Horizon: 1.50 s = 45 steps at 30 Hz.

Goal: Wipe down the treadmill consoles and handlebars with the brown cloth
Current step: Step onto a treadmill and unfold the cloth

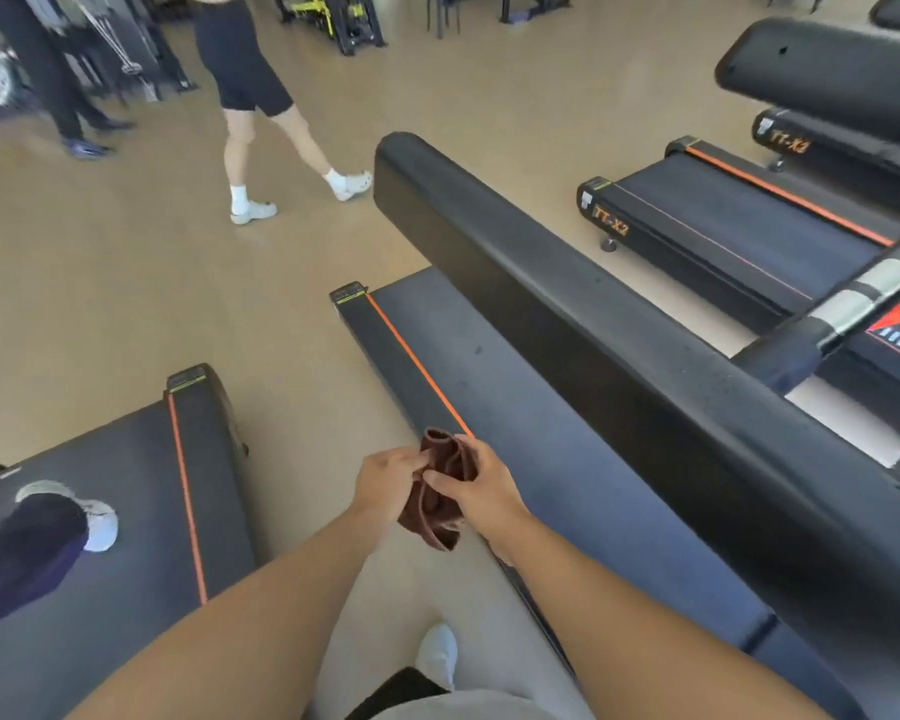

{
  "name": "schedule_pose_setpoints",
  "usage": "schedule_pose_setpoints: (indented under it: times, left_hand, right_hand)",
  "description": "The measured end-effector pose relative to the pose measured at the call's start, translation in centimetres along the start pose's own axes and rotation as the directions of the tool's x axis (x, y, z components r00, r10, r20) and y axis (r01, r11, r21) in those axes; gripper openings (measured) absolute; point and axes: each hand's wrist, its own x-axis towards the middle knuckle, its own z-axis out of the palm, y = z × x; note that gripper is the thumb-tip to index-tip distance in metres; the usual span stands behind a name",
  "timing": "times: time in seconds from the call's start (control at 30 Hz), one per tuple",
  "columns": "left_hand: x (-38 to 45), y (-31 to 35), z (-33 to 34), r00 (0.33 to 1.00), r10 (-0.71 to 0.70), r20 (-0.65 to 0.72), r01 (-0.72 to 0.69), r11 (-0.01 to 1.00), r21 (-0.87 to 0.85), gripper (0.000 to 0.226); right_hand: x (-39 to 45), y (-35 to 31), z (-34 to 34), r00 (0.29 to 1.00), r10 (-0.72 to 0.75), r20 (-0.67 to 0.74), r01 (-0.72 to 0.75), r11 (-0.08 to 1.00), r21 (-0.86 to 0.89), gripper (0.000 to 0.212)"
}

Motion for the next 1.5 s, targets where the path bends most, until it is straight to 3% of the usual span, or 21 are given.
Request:
schedule_pose_setpoints:
  times: [0.2,0.33,0.47,0.63,0.77,0.93,1.03,1.17,1.37,1.5]
  left_hand:
    - [-0.4,0.6,-1.5,0.993,0.052,-0.105,-0.056,0.998,-0.037,0.018]
    - [0.3,0.0,-2.4,0.989,0.026,-0.143,-0.027,1.000,0.001,0.023]
    - [0.9,0.4,-3.4,0.997,-0.013,-0.074,0.012,1.000,-0.006,0.038]
    - [3.4,1.9,-4.5,0.999,-0.037,0.023,0.038,0.998,-0.045,0.032]
    - [7.4,3.0,-6.3,0.996,-0.070,0.059,0.074,0.995,-0.063,0.024]
    - [13.1,6.7,-9.7,0.994,-0.063,0.091,0.073,0.991,-0.110,0.009]
    - [16.6,9.0,-12.1,0.997,-0.035,0.072,0.044,0.990,-0.134,0.010]
    - [21.7,12.3,-13.9,0.998,0.036,-0.048,-0.036,0.999,-0.012,0.015]
    - [28.5,20.2,-15.3,0.984,0.151,-0.093,-0.137,0.981,0.138,0.016]
    - [34.1,24.2,-17.0,0.983,0.164,-0.086,-0.150,0.977,0.152,0.019]
  right_hand:
    - [-0.5,0.0,0.0,0.995,-0.034,-0.099,0.015,0.983,-0.182,0.029]
    - [-0.1,-0.2,0.8,0.997,-0.047,-0.066,0.032,0.975,-0.219,0.023]
    - [1.2,-0.9,1.8,0.998,-0.003,-0.066,-0.008,0.986,-0.167,0.023]
    - [4.2,-2.4,4.0,0.955,0.145,-0.259,-0.151,0.988,-0.006,0.015]
    - [7.6,-5.6,7.7,0.956,0.212,-0.201,-0.210,0.977,0.029,0.028]
    - [13.2,-9.8,12.7,0.982,0.157,-0.105,-0.154,0.987,0.042,0.030]
    - [16.0,-12.7,14.3,0.974,0.179,-0.138,-0.166,0.981,0.100,0.036]
    - [18.7,-17.9,15.8,0.959,0.195,-0.206,-0.179,0.979,0.093,0.036]
    - [26.0,-26.1,18.7,0.984,0.019,-0.179,-0.068,0.960,-0.273,0.026]
    - [32.7,-31.9,19.5,0.998,0.002,-0.059,-0.038,0.785,-0.618,0.029]
